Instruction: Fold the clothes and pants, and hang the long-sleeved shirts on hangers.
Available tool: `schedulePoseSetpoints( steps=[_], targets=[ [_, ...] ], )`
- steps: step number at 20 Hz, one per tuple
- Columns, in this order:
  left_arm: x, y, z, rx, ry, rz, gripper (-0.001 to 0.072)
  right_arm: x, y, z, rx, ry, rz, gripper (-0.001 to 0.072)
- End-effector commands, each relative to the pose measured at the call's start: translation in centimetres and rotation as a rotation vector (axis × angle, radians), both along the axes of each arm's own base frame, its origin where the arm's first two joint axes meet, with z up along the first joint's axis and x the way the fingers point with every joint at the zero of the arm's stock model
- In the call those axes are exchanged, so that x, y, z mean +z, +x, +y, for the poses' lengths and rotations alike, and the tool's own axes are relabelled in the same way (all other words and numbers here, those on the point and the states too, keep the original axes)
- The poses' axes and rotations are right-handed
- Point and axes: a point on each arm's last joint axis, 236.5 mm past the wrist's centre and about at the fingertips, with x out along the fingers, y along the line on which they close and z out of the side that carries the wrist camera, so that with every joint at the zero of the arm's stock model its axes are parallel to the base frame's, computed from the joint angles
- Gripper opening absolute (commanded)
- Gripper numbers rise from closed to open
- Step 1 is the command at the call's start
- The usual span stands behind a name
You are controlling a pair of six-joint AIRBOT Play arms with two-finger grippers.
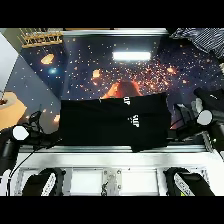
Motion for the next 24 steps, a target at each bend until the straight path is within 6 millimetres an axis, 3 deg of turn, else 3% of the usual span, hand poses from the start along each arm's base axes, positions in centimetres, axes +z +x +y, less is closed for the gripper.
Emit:
schedulePoseSetpoints(
  steps=[1, 5, 10, 14, 17, 18, 19, 20, 21, 24],
  targets=[
    [2.0, 1.5, 0.5, -0.015, 0.015, -0.027, 0.0006, 1.9, 3.7, -1.0, 0.003, -0.037, -0.071, 0.0014],
    [2.8, 8.2, 1.6, -0.045, 0.028, -0.066, 0.0007, 2.5, 10.6, -1.6, -0.019, -0.048, -0.183, 0.0014],
    [0.5, 14.9, 2.6, -0.066, 0.019, -0.006, 0.0007, 2.4, 19.9, -1.5, -0.065, -0.022, -0.346, 0.0014],
    [-1.2, 19.3, 3.2, -0.061, 0.015, 0.002, 0.0007, 1.2, 25.1, -1.0, -0.128, 0.023, -0.453, 0.0015],
    [-1.7, 22.2, 3.6, -0.060, 0.017, -0.011, 0.0008, 0.9, 28.0, 0.1, -0.185, 0.087, -0.535, 0.0028],
    [-1.6, 23.1, 3.7, -0.059, 0.017, -0.025, 0.0095, 1.0, 28.7, 0.5, -0.211, 0.114, -0.559, 0.0087],
    [-1.2, 24.4, 3.4, -0.051, -0.003, -0.051, 0.0423, 1.4, 29.5, 0.7, -0.239, 0.135, -0.588, 0.0337],
    [-0.5, 25.8, 3.0, -0.041, -0.026, -0.086, 0.0576, 2.0, 30.2, 1.0, -0.267, 0.161, -0.613, 0.0612],
    [0.6, 27.0, 2.7, -0.035, -0.040, -0.127, 0.0573, 2.6, 30.5, 1.1, -0.273, 0.172, -0.625, 0.0655],
    [4.2, 28.6, 2.8, -0.050, -0.027, -0.224, 0.0545, 4.1, 29.3, -0.3, -0.170, 0.153, -0.601, 0.0655]
  ],
)
